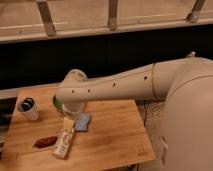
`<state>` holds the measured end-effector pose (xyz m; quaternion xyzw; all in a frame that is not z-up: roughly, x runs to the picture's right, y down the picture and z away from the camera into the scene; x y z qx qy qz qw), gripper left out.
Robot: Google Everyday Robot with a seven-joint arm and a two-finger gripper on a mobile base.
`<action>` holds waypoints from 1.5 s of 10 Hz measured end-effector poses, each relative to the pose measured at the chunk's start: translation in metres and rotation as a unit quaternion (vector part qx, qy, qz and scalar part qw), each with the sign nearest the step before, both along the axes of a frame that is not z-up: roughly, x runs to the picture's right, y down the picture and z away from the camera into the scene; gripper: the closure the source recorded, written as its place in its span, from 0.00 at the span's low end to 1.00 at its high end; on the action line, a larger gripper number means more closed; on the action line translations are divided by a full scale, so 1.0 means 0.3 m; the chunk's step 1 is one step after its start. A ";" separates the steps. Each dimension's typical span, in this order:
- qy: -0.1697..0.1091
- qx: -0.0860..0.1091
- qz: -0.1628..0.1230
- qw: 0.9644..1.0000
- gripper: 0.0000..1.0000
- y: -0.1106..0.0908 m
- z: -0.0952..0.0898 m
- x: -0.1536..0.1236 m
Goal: Drag the pepper across the table
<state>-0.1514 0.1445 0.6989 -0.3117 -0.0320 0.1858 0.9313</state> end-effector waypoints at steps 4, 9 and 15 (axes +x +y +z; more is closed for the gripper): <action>-0.032 -0.004 -0.017 0.999 0.20 0.049 -0.023 0.036; -0.105 -0.002 -0.078 0.991 0.20 0.036 -0.027 -0.280; -0.176 -0.024 -0.173 0.969 0.20 0.071 -0.007 -0.685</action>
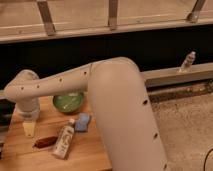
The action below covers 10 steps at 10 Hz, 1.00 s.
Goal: Drag the pepper across the table
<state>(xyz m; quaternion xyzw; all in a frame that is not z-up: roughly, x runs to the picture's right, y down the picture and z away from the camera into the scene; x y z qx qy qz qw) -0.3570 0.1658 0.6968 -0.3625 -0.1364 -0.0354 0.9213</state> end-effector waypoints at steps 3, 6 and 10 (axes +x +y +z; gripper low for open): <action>0.001 -0.004 0.005 1.000 0.20 0.011 0.005 0.010; 0.006 -0.022 0.027 0.999 0.20 0.114 0.056 0.049; 0.001 -0.046 0.046 0.998 0.20 0.228 0.110 0.045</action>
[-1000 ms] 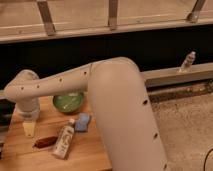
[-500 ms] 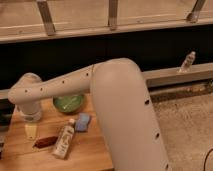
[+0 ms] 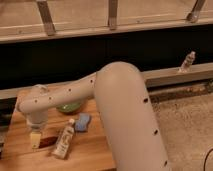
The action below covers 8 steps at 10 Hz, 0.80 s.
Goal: Drag the pepper across the table
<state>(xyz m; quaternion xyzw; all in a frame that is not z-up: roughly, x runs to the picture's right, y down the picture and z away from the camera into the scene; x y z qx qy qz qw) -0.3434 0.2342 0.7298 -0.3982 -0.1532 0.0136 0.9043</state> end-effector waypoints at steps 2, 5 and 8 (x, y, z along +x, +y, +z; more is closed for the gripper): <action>0.002 -0.011 0.011 1.000 0.20 0.049 0.032 0.001; 0.016 -0.024 0.034 0.999 0.20 0.102 0.075 0.044; 0.022 -0.028 0.058 0.998 0.31 0.136 0.113 0.072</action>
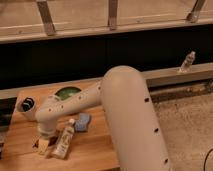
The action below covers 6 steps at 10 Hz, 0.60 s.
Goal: Drag the pepper across the table
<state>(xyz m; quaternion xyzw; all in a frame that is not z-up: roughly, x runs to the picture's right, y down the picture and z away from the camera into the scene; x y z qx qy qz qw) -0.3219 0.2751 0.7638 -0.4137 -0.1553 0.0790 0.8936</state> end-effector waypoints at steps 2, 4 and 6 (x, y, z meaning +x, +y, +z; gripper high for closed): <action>-0.009 0.012 0.003 1.000 0.51 0.000 0.000 -0.011; -0.016 0.020 0.005 1.000 0.71 0.001 -0.006 -0.021; -0.019 0.032 0.012 0.999 0.92 -0.008 -0.019 -0.017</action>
